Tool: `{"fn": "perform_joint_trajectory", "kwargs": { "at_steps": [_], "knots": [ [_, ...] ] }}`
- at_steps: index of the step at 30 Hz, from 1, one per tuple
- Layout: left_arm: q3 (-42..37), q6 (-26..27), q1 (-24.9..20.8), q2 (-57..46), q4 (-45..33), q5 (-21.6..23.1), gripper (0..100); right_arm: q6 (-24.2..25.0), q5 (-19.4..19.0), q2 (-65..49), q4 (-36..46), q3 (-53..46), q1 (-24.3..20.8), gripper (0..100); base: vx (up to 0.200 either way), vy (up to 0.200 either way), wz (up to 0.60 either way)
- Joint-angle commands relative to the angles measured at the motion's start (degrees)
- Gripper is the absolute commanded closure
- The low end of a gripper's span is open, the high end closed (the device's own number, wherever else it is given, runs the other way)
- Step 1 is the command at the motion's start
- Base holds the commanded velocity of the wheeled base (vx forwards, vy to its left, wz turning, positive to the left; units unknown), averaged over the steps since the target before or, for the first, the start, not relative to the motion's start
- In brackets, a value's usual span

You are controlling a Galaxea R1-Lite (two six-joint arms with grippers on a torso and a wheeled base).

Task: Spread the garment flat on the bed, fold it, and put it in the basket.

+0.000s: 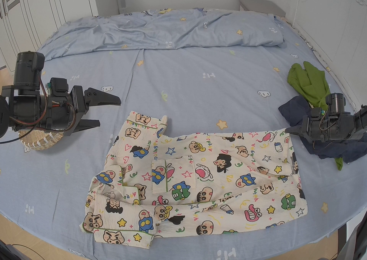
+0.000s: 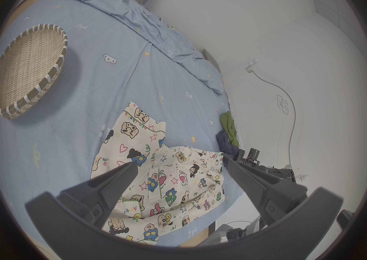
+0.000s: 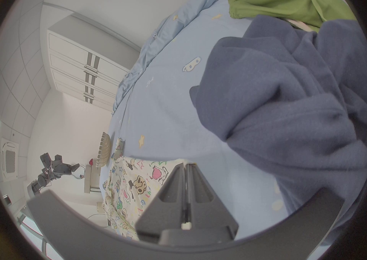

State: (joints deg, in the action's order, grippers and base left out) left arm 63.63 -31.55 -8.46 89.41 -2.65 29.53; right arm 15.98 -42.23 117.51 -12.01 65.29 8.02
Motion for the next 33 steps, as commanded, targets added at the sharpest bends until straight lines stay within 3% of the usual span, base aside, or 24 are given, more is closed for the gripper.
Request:
{"fn": "perform_joint_trajectory", "kwargs": {
  "at_steps": [1,5,6,33],
  "knots": [
    [0.0,0.0,0.0,0.0,0.0,0.0,0,0.4,0.0,-0.1,0.0,0.5,0.1,100,0.000,0.000,0.00],
    [0.0,0.0,0.0,-0.1,0.0,0.0,0,0.8,0.0,-0.1,0.0,0.6,0.2,100,0.000,0.000,0.00],
    [0.0,0.0,0.0,-0.1,0.0,0.0,0,0.8,0.0,-0.1,-0.1,0.6,0.2,0,0.000,0.000,0.00],
    [0.0,0.0,0.0,-0.5,0.0,-0.1,0,0.4,-0.7,-4.8,1.7,-4.0,-2.0,0,0.000,0.000,0.00]
  ]
}}
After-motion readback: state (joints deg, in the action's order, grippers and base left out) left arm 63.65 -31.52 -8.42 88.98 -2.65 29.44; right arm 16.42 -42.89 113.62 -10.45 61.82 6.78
